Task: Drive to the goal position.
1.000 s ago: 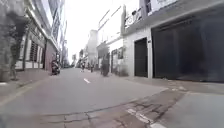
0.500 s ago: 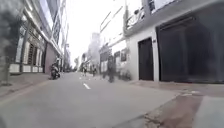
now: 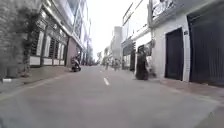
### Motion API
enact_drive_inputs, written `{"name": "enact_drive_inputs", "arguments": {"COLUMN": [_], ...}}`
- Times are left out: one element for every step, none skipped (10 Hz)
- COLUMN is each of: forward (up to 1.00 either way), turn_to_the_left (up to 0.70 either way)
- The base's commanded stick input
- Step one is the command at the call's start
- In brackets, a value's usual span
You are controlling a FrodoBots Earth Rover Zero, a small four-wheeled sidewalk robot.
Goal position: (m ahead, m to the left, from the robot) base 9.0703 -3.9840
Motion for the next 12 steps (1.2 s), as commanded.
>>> {"name": "enact_drive_inputs", "arguments": {"forward": [1.0,1.0,1.0,1.0,1.0,1.0,1.0,1.0,1.0,1.0,1.0,1.0], "turn_to_the_left": [0.0,0.0,0.0,0.0,0.0,0.0,0.0,-0.01,-0.06,-0.11,-0.4,-0.4]}}
